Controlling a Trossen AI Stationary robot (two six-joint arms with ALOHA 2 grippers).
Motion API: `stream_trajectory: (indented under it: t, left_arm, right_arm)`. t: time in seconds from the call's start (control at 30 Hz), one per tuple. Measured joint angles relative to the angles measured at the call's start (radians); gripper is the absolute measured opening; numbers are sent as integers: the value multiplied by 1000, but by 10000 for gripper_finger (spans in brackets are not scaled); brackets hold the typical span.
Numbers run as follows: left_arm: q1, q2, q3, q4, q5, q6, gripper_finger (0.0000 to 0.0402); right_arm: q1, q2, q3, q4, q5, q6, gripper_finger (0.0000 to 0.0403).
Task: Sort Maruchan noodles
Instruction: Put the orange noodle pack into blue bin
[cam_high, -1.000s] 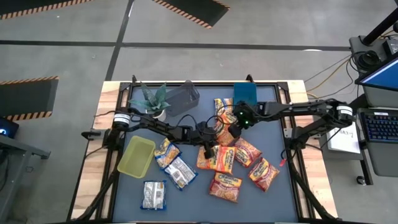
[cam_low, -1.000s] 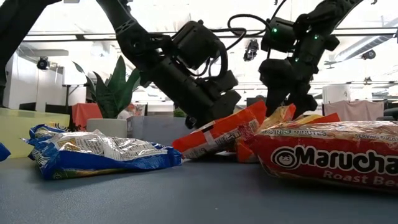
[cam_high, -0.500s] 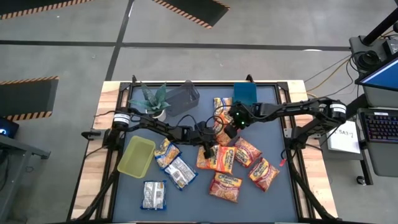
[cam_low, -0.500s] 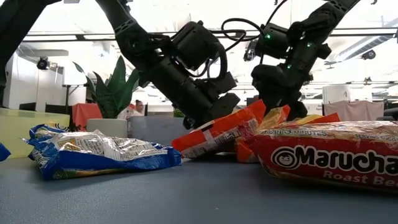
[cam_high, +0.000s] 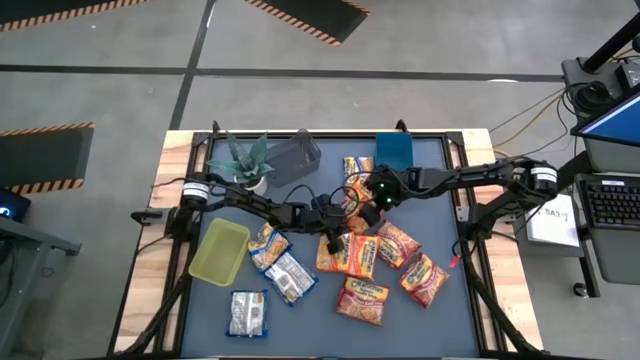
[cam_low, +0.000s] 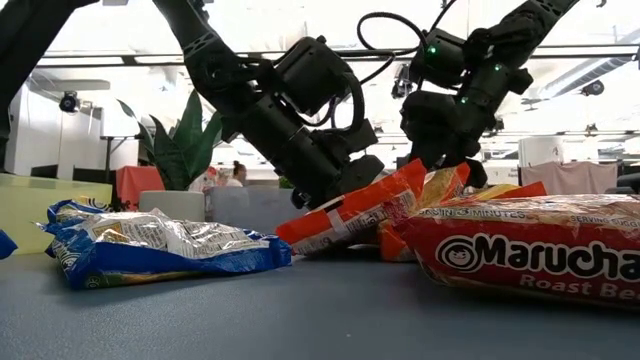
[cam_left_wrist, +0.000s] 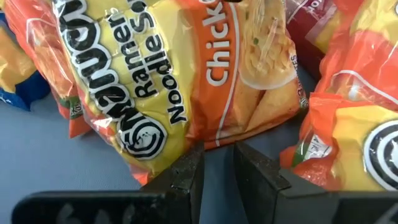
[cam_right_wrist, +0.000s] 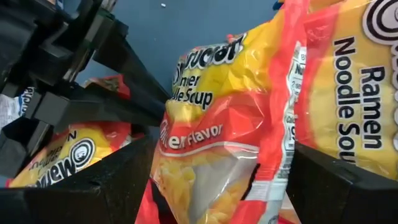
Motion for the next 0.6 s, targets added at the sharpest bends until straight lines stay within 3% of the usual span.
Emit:
stream_trajectory:
  t: [0.6]
  left_arm:
    - [0, 1, -1, 6, 0, 0, 70]
  right_arm:
    - [33, 15, -15, 65, 3, 4, 304]
